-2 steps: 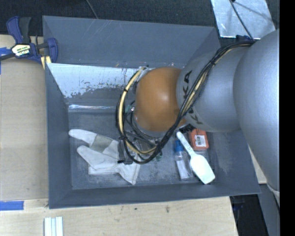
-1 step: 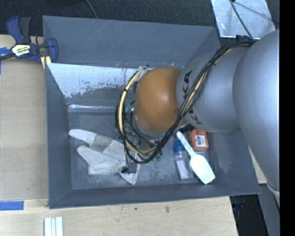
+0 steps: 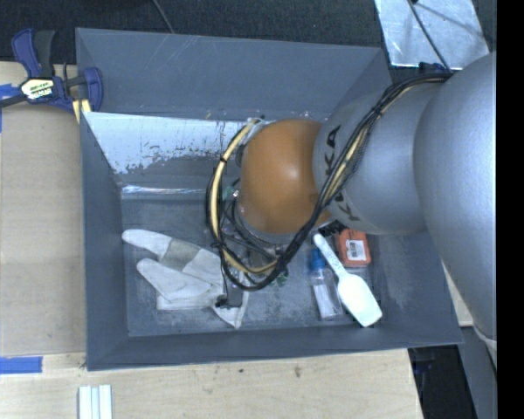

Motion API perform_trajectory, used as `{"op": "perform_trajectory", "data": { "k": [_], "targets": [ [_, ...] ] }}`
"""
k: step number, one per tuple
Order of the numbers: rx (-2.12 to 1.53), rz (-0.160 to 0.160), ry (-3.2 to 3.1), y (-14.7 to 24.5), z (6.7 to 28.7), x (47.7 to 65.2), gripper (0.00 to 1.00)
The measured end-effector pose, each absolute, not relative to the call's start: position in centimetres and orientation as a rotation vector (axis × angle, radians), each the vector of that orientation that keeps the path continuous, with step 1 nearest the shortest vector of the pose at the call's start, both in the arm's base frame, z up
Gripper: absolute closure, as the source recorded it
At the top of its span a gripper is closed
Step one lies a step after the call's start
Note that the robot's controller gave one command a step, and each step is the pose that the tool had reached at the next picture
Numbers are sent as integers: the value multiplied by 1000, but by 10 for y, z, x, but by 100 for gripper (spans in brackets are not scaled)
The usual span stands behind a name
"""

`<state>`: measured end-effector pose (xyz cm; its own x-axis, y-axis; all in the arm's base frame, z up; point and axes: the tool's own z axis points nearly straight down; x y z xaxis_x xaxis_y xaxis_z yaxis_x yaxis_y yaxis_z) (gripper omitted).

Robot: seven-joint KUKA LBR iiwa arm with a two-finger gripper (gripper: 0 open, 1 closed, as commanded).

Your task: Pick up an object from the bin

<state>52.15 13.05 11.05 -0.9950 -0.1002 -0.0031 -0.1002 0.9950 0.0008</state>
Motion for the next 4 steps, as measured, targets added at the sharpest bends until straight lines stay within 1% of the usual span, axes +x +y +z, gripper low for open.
{"op": "perform_trajectory", "data": {
  "k": [1, 2, 3, 4],
  "targets": [
    [-157, 2, 3134, 130, 110, 522, 0],
    [-201, 0, 3130, 116, 81, 512, 0],
    [-227, 3, 3126, 113, 72, 507, 100],
    [-226, 3, 3126, 113, 72, 507, 100]
  ]
}}
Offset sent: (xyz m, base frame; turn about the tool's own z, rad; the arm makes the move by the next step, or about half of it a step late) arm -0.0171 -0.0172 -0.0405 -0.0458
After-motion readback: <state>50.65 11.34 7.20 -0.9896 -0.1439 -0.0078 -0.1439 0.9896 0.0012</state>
